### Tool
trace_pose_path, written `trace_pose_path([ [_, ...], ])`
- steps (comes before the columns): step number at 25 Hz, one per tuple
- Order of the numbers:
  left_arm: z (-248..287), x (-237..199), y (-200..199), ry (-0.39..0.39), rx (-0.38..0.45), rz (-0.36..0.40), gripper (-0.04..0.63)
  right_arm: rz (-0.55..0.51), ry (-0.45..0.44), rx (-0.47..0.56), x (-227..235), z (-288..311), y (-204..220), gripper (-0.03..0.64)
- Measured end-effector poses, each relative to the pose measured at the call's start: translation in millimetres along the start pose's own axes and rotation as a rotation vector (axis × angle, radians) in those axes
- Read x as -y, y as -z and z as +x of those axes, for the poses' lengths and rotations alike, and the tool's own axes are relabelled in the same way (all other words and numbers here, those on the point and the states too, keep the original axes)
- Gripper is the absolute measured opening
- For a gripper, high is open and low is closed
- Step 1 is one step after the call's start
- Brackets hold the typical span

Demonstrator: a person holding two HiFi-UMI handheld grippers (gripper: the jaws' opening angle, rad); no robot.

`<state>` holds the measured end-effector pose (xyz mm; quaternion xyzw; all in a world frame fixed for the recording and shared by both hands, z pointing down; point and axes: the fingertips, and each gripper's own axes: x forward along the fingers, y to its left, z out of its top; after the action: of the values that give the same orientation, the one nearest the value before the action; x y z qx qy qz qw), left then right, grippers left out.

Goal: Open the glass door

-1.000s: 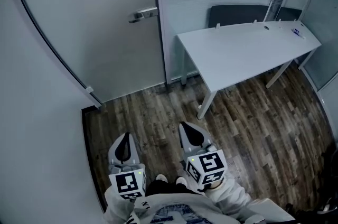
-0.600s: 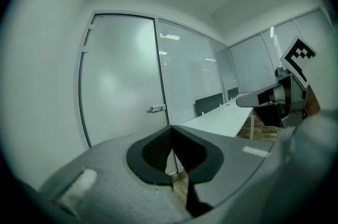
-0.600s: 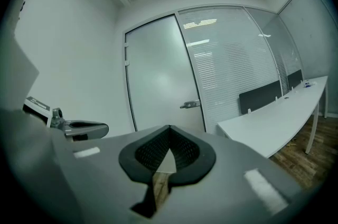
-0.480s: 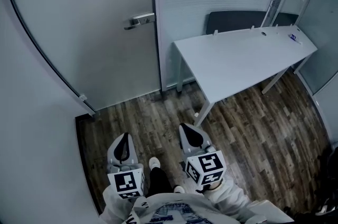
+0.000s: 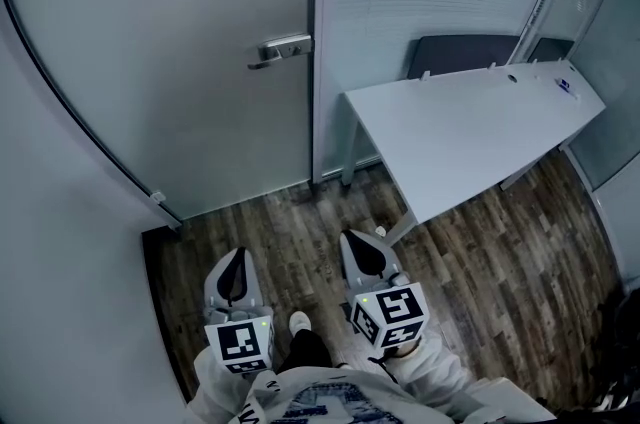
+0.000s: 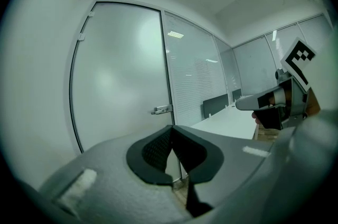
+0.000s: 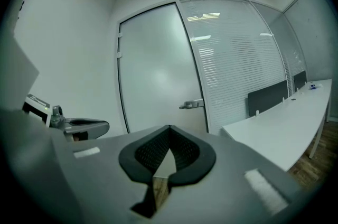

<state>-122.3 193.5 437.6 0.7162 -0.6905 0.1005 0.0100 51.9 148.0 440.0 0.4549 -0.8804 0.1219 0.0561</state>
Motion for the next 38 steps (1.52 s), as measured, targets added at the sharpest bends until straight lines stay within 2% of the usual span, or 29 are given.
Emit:
trace_pose_path([
  [17, 64, -90, 5, -0.005, 0.007, -0.016, 0.003, -0.007, 0.01, 0.0, -32, 105, -20, 0.005],
  [29, 89, -97, 10, -0.004, 0.001, -0.022, 0.003, 0.01, 0.026, -0.012, -15, 136, -20, 0.005],
  [38, 160, -111, 3, -0.038, -0.033, 0.001, 0.003, 0.015, -0.031, -0.012, 12, 210, -42, 0.005],
])
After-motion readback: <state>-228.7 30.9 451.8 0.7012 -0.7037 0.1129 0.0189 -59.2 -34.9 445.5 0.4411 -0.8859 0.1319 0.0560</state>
